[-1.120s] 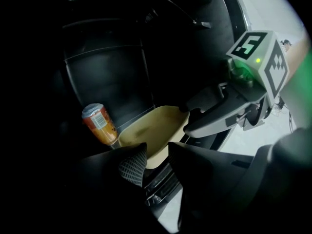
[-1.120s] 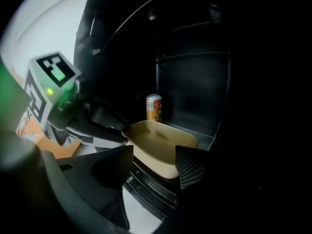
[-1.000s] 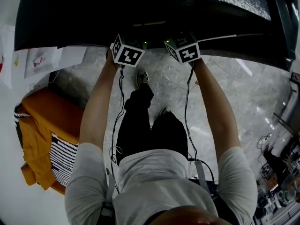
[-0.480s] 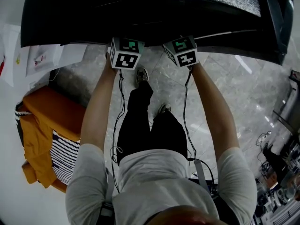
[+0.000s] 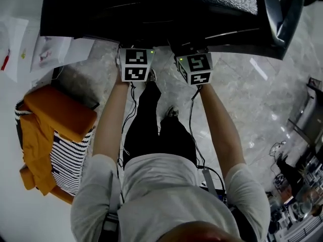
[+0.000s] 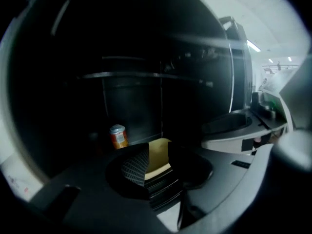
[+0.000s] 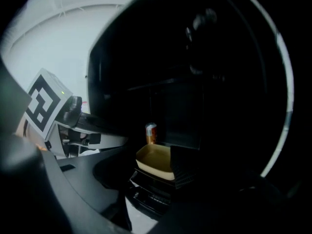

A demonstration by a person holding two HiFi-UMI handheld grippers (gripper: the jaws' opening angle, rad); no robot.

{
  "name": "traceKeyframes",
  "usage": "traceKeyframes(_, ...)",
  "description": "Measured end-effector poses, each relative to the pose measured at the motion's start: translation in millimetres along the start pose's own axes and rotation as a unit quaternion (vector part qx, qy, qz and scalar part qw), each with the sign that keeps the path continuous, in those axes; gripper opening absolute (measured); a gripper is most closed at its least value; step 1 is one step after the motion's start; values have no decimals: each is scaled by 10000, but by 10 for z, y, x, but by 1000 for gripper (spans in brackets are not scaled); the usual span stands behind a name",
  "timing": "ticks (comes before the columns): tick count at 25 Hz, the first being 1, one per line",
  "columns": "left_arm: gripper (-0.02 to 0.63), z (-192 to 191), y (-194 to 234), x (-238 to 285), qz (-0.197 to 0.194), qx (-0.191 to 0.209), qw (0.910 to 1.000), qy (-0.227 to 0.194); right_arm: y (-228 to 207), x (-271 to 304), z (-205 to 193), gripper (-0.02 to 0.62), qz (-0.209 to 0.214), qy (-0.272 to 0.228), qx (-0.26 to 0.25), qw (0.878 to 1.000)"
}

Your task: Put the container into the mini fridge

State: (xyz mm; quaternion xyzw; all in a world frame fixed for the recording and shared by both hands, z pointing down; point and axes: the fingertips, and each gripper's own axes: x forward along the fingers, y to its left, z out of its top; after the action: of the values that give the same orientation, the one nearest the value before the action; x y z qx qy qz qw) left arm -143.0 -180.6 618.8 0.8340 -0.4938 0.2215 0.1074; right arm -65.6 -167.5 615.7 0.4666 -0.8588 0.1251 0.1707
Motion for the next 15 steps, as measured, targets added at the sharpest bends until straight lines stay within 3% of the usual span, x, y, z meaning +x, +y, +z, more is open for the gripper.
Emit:
traceKeyframes(6, 128, 198, -225, -568, 213, -545, 9980, -222, 174, -550, 368, 129, -424, -282, -22, 9987)
traceKeyframes(12, 127, 300, -537, -1089, 181, -1291, 9913, -181, 446, -1052, 684, 75, -516, -368, -111, 9979)
traceKeyframes(15, 126, 316, -692, -1304, 230, -1264, 9917, -85, 541, -1236, 724, 67, -536, -310, -123, 9980)
